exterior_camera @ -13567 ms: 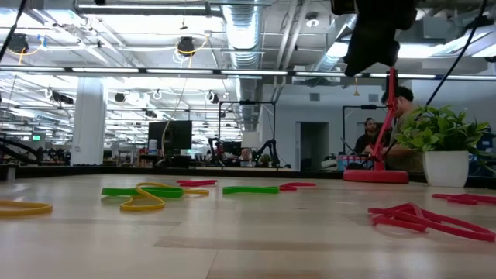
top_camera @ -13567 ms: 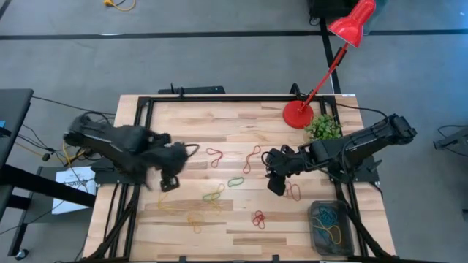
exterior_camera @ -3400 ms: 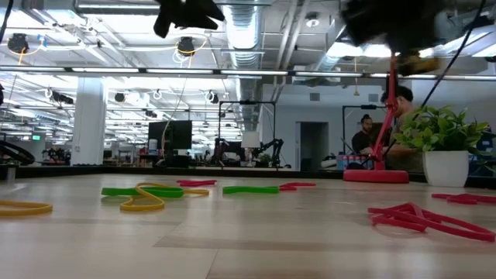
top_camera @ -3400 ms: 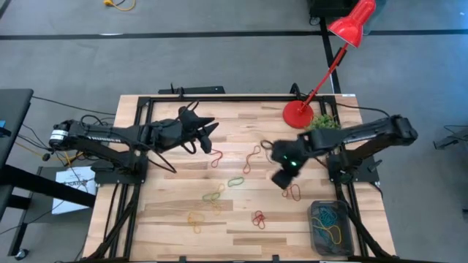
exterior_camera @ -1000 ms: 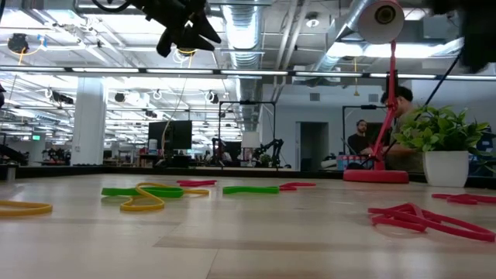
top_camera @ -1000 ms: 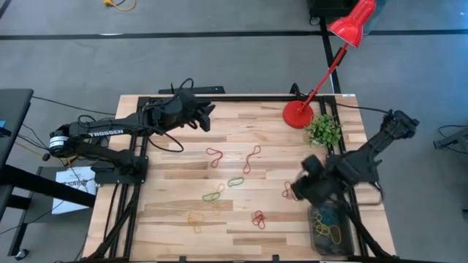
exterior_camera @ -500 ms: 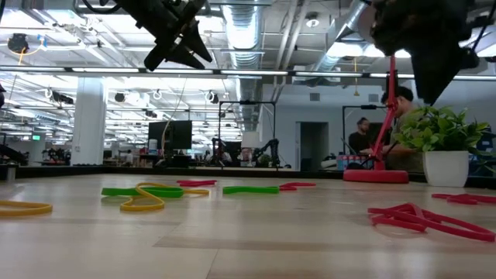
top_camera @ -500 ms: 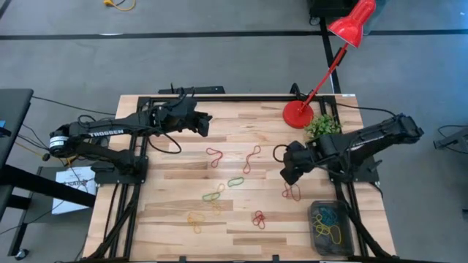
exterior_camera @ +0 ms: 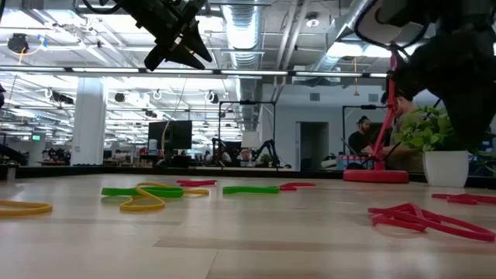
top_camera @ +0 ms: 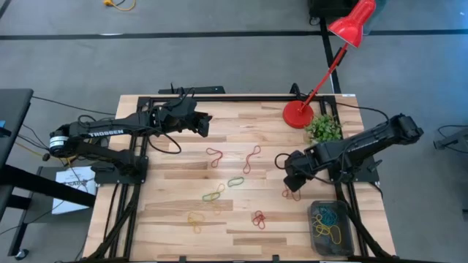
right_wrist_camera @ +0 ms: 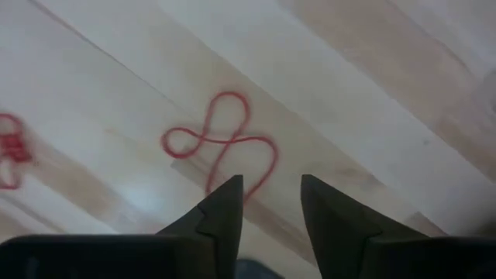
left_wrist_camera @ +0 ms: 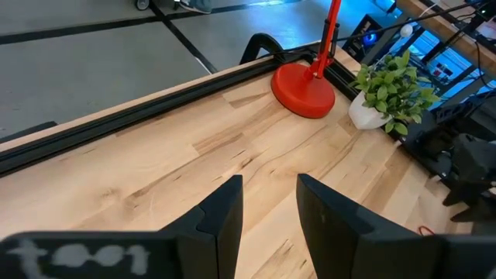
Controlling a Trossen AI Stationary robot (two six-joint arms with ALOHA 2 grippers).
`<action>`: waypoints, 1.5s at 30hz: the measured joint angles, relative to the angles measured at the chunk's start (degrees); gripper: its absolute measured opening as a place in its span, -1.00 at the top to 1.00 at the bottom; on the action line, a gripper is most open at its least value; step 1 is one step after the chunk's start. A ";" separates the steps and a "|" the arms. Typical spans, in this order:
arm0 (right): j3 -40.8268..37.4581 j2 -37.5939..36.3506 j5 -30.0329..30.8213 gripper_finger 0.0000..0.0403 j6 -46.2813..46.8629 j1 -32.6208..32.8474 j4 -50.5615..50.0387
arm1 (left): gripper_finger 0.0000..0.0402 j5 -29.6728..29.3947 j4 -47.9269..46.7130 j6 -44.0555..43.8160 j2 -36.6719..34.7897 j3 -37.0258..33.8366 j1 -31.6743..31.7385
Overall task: Pick and place items into bin
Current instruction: Put the red rubber band into the black bin
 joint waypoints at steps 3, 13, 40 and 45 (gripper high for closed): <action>-1.34 0.00 -0.03 0.26 0.29 0.01 2.58 | 0.44 -0.01 0.02 0.02 0.00 0.00 0.00; -3.96 -0.02 3.25 0.03 0.49 -0.01 8.41 | 0.44 -0.35 0.02 0.02 0.00 0.00 0.00; -5.08 12.62 2.96 0.12 4.53 4.27 17.12 | 0.44 -0.42 0.02 0.04 0.00 0.00 -0.02; -4.65 15.73 2.97 0.15 4.57 4.27 16.97 | 0.44 -0.40 0.02 0.04 0.00 0.00 -0.02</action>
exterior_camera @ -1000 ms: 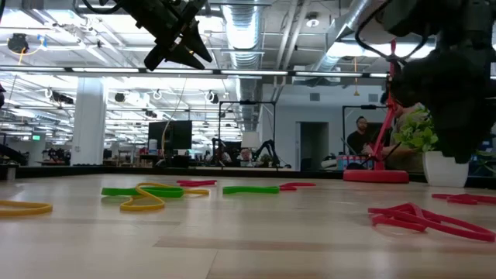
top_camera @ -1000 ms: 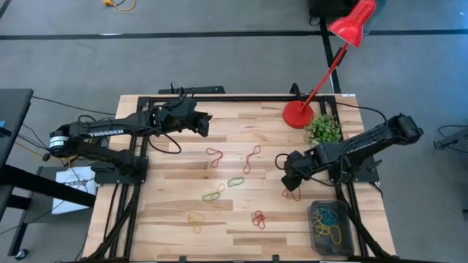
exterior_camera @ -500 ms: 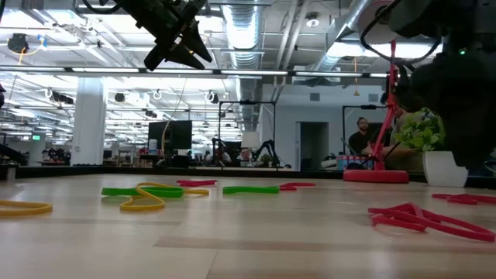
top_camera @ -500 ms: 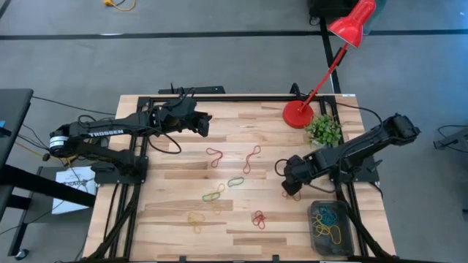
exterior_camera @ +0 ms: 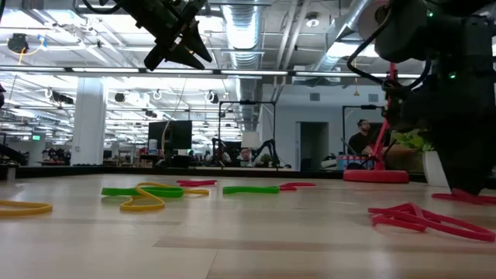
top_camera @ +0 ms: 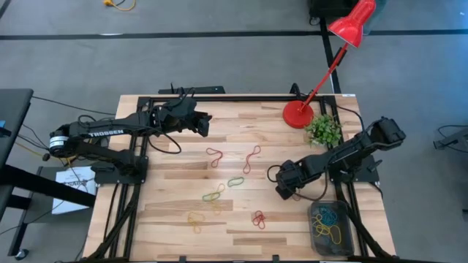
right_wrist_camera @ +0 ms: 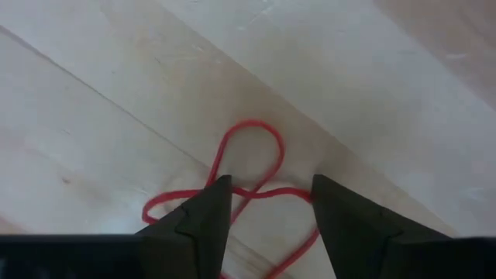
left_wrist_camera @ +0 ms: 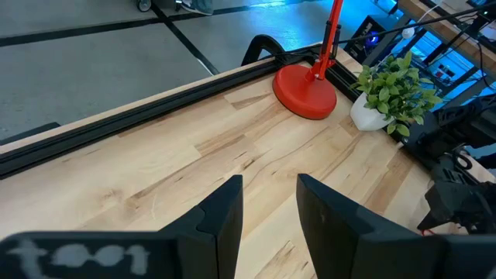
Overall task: Pick and place items into bin
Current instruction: Put the red rubber band into the black bin
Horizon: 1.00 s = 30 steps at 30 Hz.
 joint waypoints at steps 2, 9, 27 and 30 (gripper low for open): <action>0.13 0.47 0.02 0.17 -0.04 0.13 -0.53 | 0.44 0.00 0.00 -0.01 0.00 0.00 0.00; 1.14 -0.34 0.66 0.43 -0.19 0.96 -1.65 | 0.44 0.02 -0.02 -0.02 0.00 0.00 0.00; 6.64 -3.48 -14.31 0.98 -0.65 1.17 4.47 | 0.44 0.02 -0.07 0.19 0.00 0.00 0.00; 8.72 -4.78 -18.07 0.97 -0.17 2.21 0.83 | 0.44 0.02 -0.07 0.28 0.00 0.00 0.00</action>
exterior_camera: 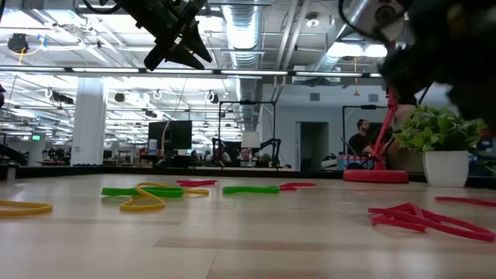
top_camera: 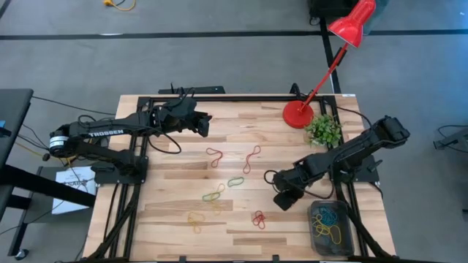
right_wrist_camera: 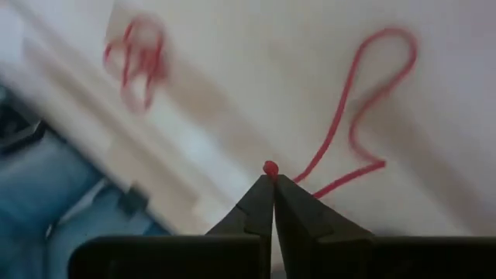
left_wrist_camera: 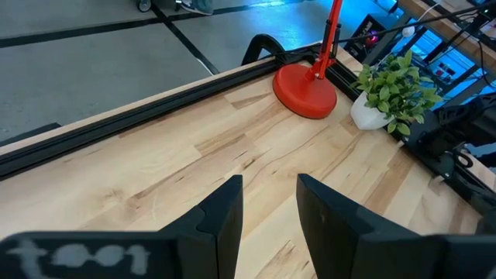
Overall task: Pick and place items into bin
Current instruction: Put the red rubber band into the black bin
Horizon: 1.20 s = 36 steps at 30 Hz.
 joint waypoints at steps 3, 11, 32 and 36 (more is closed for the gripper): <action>2.17 -1.72 -4.06 0.99 0.39 1.82 -3.49 | 0.44 0.00 0.00 0.08 0.00 0.00 0.00; 4.68 -7.80 -13.12 0.99 11.89 12.42 -9.68 | 0.44 -0.68 0.11 0.17 0.00 0.00 0.00; 4.68 -3.83 0.58 1.00 50.93 42.29 -15.20 | 0.44 -1.65 0.15 1.79 0.00 0.00 0.04; 4.68 0.49 0.62 1.00 50.99 42.11 -13.47 | 0.44 -1.64 0.15 1.77 0.00 0.00 0.04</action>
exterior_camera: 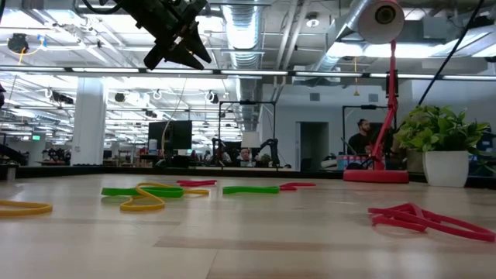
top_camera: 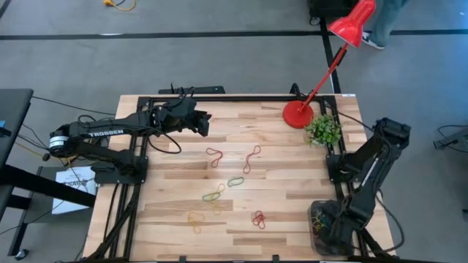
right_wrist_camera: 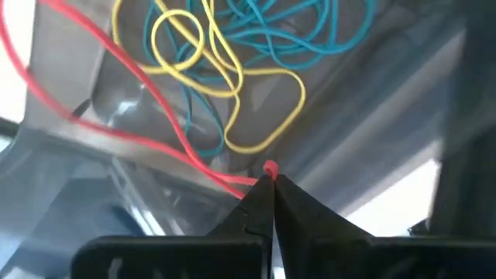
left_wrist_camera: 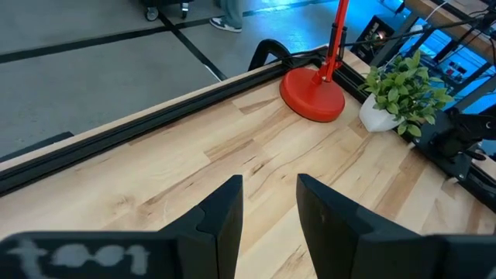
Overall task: Pick and place items into bin
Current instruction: Put the red rubber band into the black bin
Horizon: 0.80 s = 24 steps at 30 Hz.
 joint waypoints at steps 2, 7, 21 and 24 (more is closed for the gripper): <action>-0.01 2.14 -0.12 0.99 0.01 -0.54 0.56 | 0.44 -0.02 0.00 -0.02 0.00 0.00 0.00; -0.04 6.08 -0.21 0.93 -0.13 -2.40 2.60 | 0.44 0.00 0.00 -0.86 0.00 0.00 0.00; -0.04 1.12 -1.49 0.49 -3.66 -7.21 5.09 | 0.44 0.13 0.00 -1.01 0.00 0.00 0.00; -0.04 -2.24 -1.63 0.45 -6.86 -9.61 5.04 | 0.44 0.13 0.00 -1.02 0.00 0.00 -0.01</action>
